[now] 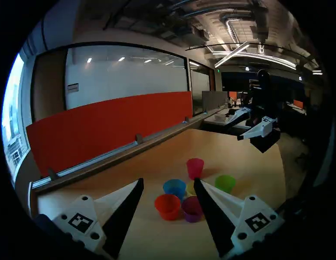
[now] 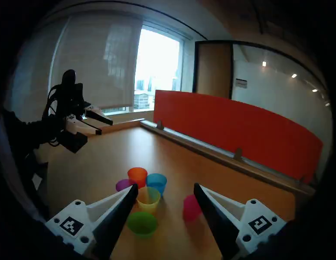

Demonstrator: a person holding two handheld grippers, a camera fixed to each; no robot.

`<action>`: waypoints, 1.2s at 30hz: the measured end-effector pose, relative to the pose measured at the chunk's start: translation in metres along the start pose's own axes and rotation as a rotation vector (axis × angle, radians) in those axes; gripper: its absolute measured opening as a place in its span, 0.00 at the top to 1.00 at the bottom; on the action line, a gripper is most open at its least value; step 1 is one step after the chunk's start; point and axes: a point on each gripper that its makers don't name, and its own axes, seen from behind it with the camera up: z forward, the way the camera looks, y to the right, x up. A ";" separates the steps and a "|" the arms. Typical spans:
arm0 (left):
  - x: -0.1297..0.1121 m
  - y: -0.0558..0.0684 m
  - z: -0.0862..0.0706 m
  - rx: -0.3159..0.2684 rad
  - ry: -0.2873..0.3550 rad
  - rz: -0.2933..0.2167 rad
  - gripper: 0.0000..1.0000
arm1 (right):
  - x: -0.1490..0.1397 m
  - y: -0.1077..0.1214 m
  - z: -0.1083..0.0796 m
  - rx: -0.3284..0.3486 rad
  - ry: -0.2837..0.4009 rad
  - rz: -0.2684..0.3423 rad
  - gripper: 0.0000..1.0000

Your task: Pour water

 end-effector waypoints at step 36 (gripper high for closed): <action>-0.052 0.004 0.058 -0.106 -0.141 0.055 0.15 | -0.079 -0.029 0.031 0.100 -0.137 -0.019 0.01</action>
